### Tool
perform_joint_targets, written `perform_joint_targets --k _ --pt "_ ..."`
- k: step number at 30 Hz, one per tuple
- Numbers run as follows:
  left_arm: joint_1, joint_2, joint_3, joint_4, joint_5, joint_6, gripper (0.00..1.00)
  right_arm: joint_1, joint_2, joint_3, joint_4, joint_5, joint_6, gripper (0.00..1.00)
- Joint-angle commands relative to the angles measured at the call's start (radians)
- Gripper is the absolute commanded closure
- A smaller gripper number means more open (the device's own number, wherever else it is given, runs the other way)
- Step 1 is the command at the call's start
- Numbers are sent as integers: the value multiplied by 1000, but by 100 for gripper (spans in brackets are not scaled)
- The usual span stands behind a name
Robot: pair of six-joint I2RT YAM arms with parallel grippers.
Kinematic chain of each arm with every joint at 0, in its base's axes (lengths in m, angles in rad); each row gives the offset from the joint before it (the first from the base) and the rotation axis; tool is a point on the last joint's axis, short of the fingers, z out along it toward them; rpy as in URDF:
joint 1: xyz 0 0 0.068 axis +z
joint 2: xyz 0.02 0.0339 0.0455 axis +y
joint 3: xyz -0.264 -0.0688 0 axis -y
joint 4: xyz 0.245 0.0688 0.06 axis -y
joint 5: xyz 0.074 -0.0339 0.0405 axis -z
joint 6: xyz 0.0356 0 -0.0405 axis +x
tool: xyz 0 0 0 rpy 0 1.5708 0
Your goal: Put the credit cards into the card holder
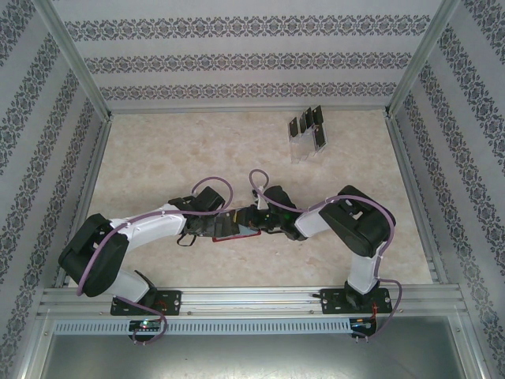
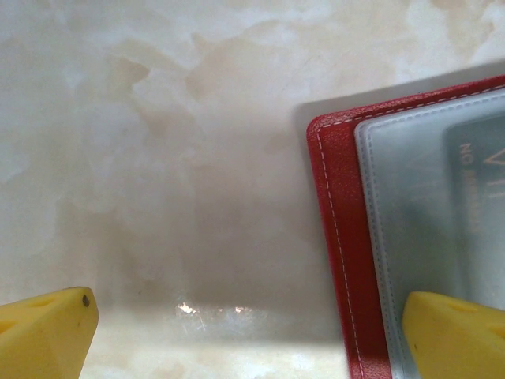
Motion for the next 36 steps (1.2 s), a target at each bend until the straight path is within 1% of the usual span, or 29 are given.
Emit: perform_joint_targets --k 1,3,5,8,10,11,12,13,15,17,18,28,36 --pt "2 -8 -10 -31 -16 -4 0 5 -70 19 -97 -18 -39 62" --pt "2 -21 -3 -43 -21 -2 0 -2 -115 23 -156 -13 -63 58" --pt "3 -40 5 -58 -26 -1 0 -12 -156 25 -213 -6 -87 57" --pt "3 -68 22 -77 -30 2 0 -29 -193 23 -276 8 -118 57" --pt "3 -82 38 -85 -23 4 0 -43 -201 12 -292 19 -128 59" --pt "3 -87 48 -86 -15 5 0 -48 -198 7 -293 23 -127 62" --pt "1 -88 59 -86 -6 6 0 -55 -194 1 -292 28 -126 69" --pt "2 -86 70 -86 3 7 0 -59 -189 -3 -292 32 -130 79" --pt "0 -78 94 -78 21 7 0 -63 -178 -13 -293 47 -132 92" --pt "-8 -58 115 -65 39 7 0 -63 -162 -18 -289 53 -135 98" --pt "-14 -46 131 -60 44 7 0 -65 -154 -21 -287 56 -135 100" --pt "-77 109 202 21 60 -13 0 -69 -95 -47 -261 84 -124 100" --pt "-83 179 195 47 46 -11 0 -71 -86 -57 -257 94 -116 100"
